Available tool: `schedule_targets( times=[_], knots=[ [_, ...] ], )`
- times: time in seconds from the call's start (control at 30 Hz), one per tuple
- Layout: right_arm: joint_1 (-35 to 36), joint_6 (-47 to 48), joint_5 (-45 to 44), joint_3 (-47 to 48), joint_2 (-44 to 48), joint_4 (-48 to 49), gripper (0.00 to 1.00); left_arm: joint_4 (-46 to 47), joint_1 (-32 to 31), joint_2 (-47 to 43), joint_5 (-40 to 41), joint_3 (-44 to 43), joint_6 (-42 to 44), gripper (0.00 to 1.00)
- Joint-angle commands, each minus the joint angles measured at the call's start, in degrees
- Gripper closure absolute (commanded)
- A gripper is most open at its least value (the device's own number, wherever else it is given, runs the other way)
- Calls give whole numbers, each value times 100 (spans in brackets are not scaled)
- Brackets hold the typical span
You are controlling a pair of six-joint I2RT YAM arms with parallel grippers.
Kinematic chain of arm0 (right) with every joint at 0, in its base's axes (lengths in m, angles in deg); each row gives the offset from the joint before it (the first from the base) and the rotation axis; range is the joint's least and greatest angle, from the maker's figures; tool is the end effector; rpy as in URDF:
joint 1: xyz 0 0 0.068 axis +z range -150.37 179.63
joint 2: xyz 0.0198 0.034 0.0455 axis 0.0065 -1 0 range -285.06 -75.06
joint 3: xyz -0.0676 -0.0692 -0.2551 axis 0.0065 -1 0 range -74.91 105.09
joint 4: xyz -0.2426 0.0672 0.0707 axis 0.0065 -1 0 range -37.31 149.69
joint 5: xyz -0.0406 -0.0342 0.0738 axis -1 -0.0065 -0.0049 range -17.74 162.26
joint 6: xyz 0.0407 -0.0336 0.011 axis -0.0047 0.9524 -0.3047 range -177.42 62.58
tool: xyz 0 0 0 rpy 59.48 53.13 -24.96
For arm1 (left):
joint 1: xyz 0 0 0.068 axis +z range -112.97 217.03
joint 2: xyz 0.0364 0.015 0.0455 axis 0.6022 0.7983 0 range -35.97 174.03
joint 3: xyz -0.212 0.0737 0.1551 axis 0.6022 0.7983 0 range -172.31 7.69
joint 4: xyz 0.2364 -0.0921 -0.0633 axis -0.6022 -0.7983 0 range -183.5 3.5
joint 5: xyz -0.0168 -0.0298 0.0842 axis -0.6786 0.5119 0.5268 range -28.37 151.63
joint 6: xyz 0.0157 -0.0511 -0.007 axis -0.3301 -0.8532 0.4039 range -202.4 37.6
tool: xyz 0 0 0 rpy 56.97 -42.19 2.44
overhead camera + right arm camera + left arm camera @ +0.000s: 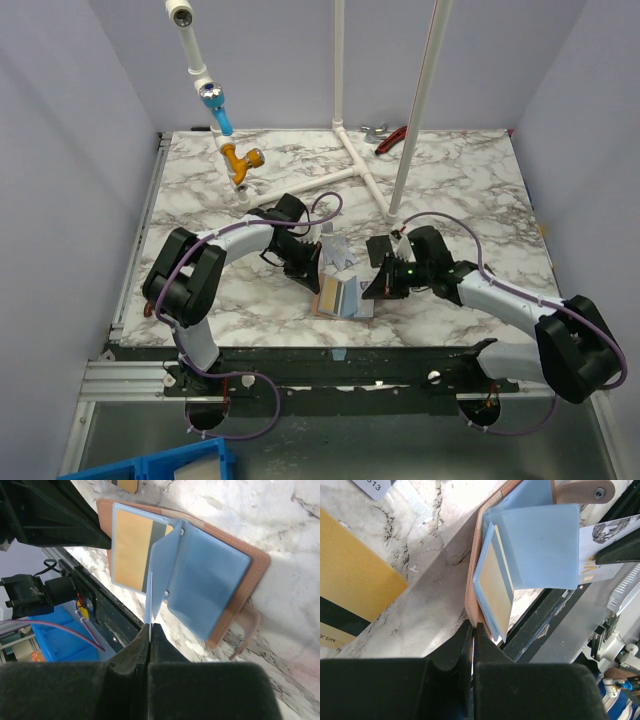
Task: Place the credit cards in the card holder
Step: Turn over the card slot in the card holder.
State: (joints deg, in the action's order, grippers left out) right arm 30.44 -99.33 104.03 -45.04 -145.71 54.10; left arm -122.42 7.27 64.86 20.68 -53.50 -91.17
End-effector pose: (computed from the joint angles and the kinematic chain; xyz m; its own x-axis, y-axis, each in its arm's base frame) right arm 0.1872 0.1334 0.1725 -0.9619 0.0874 -0.2590 -0.1412 0.6525 0.7445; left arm 0.2677 -0.1800 0.1650 -0.9097 0.3874 -0.1495 0.3823 0.6412 -0.6654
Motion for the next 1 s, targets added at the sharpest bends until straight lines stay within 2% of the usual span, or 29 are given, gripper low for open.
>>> schedule_targets(
  times=[0.0, 0.37, 0.53, 0.63, 0.77, 0.97],
  knots=[
    [29, 165, 210, 285, -304, 16, 99, 6, -39, -207, 94, -60, 121, 100],
    [31, 373, -571, 615, 71, -872, 99, 23, -39, -226, 94, -20, 113, 100],
    [28, 368, -1368, 758, 250, -1685, 99, 33, -39, -268, 160, 2, 122, 100],
    [31, 306, -1644, 703, 509, -1791, 99, 24, -39, -276, 175, 11, 127, 100],
    [30, 243, -1629, 634, 658, -1701, 99, 6, -39, -261, 152, -16, 122, 100],
    [31, 268, -1229, 386, 225, -1389, 99, 11, -39, -274, 172, -11, 130, 100]
  ],
)
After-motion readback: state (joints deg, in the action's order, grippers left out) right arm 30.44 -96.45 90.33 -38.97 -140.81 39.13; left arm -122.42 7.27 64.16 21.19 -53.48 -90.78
